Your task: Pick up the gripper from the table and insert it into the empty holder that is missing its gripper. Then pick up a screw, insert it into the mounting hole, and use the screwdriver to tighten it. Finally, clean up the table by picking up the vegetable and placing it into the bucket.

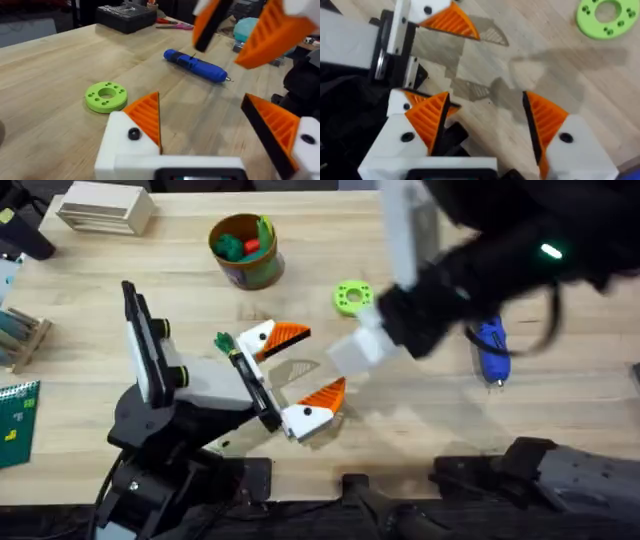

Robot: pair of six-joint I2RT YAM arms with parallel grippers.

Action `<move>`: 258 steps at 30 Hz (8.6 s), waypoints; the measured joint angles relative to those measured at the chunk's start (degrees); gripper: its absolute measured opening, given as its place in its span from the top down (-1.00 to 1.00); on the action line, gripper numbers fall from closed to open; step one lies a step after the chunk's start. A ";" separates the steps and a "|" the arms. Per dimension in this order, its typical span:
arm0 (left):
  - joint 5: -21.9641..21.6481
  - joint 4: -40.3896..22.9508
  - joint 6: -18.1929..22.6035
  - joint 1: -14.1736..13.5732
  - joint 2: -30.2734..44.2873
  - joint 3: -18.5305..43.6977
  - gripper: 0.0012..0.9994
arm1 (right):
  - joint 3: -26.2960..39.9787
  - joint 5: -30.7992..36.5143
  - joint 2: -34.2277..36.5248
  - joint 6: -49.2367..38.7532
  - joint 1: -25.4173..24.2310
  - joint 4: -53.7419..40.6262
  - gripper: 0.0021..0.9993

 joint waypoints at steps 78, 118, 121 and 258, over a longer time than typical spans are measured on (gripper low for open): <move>-0.04 0.02 0.39 0.00 0.00 0.00 0.98 | -7.88 11.91 22.21 -24.18 -52.49 9.44 -0.81; -0.04 0.02 0.39 0.00 0.00 0.00 0.98 | -7.92 8.48 29.17 -24.72 -57.20 10.17 0.94; -0.04 0.02 0.39 0.00 0.00 0.00 0.98 | -8.05 8.50 29.16 -24.79 -57.20 9.76 0.94; -0.02 0.02 0.39 0.00 0.00 0.00 0.98 | -24.60 -16.99 -8.71 -3.57 1.25 80.88 0.94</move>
